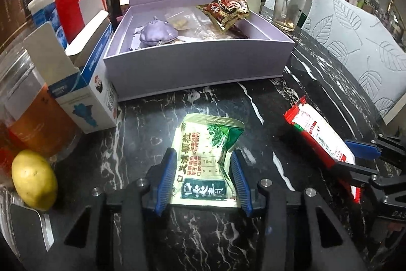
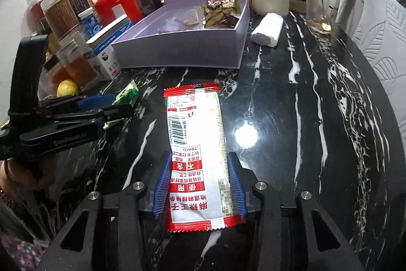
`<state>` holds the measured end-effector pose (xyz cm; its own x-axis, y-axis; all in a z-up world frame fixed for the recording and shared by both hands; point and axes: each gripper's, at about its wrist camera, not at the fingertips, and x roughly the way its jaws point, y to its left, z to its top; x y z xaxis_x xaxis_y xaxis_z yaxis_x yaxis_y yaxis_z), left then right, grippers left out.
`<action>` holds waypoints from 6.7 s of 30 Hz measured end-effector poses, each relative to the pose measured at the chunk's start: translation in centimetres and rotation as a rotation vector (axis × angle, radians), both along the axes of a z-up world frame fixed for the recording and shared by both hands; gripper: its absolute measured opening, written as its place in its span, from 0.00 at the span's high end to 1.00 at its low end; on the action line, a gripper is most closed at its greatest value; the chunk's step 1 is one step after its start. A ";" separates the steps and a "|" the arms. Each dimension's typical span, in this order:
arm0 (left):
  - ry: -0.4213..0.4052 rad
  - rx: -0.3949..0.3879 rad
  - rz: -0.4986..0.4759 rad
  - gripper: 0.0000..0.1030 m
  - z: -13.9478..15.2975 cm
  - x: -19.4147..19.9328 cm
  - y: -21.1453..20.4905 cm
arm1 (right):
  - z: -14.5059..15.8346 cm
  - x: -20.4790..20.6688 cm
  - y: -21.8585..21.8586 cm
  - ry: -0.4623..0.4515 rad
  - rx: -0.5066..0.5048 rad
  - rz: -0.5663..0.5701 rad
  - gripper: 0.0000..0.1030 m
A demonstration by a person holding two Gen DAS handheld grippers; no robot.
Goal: Organize soft objects
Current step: 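Lift both packets and carry them over the lavender box, then lower both packets into the box and open both tools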
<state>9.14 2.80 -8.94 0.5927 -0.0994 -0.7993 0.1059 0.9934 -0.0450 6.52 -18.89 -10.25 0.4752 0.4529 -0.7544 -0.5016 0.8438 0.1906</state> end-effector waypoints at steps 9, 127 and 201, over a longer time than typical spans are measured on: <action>0.033 0.030 -0.022 0.11 -0.5 1.2 -1.1 | 0.0 0.2 0.2 0.008 -0.010 -0.001 0.58; -0.329 0.052 0.096 0.57 12.5 17.8 2.3 | 14.9 18.4 5.9 -0.288 0.194 0.081 0.58; 0.015 0.192 0.164 0.09 5.1 24.1 0.7 | 7.6 23.0 8.9 -0.096 -0.079 0.037 0.35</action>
